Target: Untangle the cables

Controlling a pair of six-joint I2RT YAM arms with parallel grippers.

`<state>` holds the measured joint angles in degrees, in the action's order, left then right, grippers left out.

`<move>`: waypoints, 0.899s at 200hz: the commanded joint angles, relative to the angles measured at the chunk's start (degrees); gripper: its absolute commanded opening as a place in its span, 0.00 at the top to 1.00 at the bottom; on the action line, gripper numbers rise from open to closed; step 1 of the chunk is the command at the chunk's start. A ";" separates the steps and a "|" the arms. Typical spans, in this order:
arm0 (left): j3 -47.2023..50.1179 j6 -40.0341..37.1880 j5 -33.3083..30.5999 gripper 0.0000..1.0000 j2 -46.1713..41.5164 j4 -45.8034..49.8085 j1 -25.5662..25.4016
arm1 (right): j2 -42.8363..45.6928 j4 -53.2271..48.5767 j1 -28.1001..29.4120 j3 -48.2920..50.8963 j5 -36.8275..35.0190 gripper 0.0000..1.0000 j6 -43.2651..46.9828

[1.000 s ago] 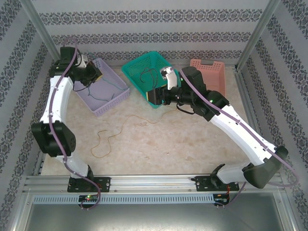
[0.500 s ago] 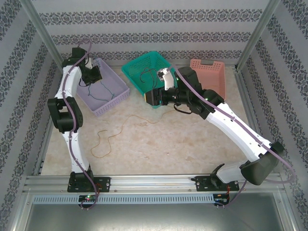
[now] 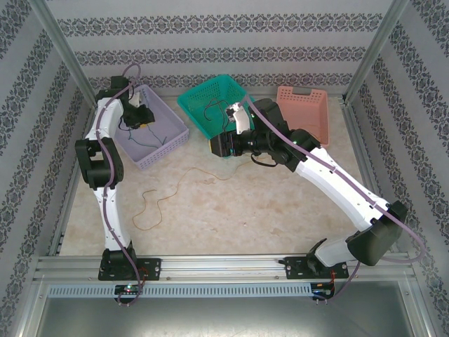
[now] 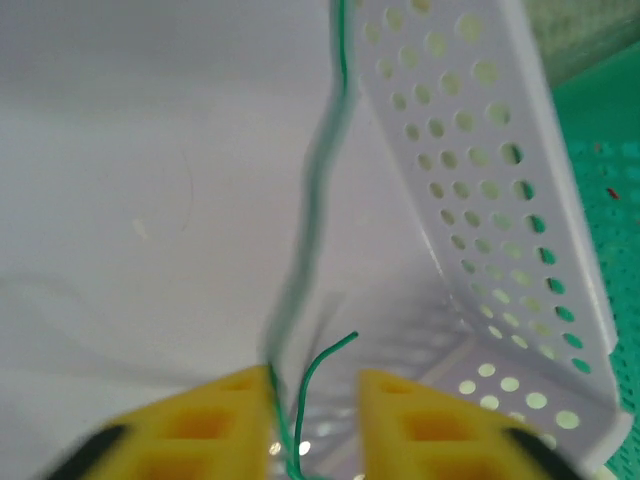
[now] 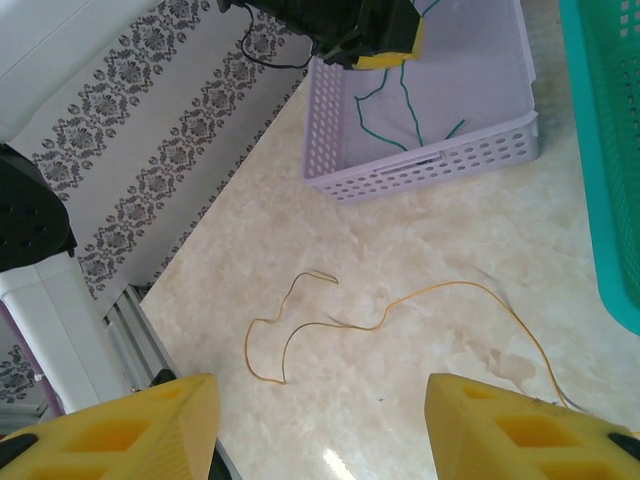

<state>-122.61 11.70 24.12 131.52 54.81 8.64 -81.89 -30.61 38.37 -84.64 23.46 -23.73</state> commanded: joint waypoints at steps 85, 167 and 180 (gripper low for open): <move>7.87 16.31 -17.45 0.36 -27.38 3.40 -0.38 | 2.13 0.55 -0.66 0.53 -2.36 0.44 0.08; 59.15 46.74 -5.58 0.50 -63.56 2.08 -0.39 | 9.76 6.59 -3.14 14.42 -5.02 0.45 -7.39; 67.60 49.50 -2.72 0.49 -68.11 0.68 -0.32 | 10.54 7.63 -3.13 17.24 -4.10 0.45 -9.04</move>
<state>-65.73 49.78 14.79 70.63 56.25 8.60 -73.19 -26.20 35.40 -71.46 18.74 -28.64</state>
